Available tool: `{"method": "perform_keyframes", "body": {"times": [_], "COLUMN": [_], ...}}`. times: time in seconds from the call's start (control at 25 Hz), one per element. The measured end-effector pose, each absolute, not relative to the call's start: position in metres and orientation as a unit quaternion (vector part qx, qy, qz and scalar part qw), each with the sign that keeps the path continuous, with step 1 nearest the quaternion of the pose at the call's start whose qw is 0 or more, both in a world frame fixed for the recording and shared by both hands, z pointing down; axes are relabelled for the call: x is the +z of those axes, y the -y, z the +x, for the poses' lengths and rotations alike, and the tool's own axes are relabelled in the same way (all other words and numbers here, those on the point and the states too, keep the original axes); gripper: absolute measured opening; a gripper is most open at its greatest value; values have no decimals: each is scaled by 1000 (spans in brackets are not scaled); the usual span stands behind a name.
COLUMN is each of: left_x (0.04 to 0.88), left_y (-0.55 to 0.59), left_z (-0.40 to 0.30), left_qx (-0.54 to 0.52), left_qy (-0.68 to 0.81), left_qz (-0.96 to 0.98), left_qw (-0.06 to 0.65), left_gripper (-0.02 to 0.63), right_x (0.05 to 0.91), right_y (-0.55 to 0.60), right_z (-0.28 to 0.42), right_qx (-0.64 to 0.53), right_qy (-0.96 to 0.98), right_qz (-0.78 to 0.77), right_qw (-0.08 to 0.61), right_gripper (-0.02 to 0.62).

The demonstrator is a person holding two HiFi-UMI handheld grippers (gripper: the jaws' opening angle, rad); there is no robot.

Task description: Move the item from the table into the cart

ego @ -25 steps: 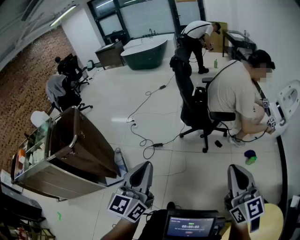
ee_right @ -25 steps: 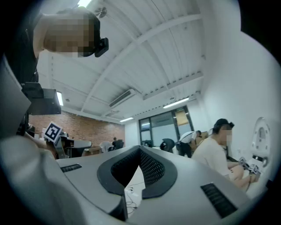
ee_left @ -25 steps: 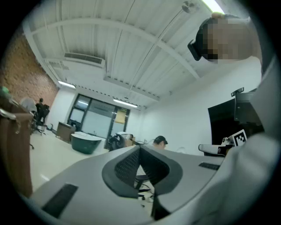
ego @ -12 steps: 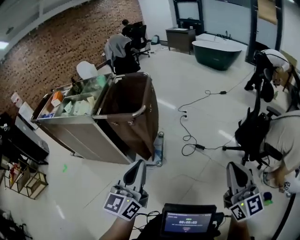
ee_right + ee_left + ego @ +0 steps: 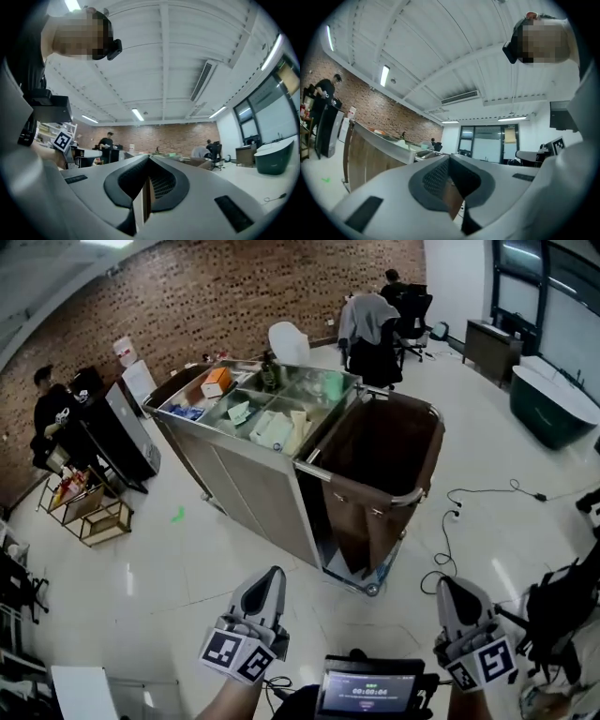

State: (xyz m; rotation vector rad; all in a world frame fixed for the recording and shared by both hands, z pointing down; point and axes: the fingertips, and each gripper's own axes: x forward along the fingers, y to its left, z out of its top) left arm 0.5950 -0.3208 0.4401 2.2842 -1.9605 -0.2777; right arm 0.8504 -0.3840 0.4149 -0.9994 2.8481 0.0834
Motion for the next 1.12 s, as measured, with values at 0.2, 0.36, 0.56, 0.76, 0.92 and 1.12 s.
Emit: {"method": "perform_keyframes", "body": {"times": [0.2,0.36,0.56,0.76,0.92,1.12], "left_x": [429,417,417,431,431,432], "left_y": [343,336,316,275,229,161], "left_z": [541,477,378,253,155,54], "left_qx": [-85,-66,-78,-89,-96,-102], "left_qy": [712,762,803,836,853,884], "left_qz": [696,643,590,542,512,455], "left_qw": [50,34,26,20,22,25], "left_gripper": [0,0,0,0,0,0], "right_x": [410,408,406,430,429,417], "right_y": [445,464,466,444,416,367], "right_z": [769,685,564,408,281,152], "right_qx": [26,20,9,16,5,0], "right_qy": [-973,-989,-996,-999,-998,-993], "right_qz": [-220,-134,-63,7,49,114], "right_qw": [66,62,66,43,42,40], "right_gripper": [8,8,8,8,8,8]}}
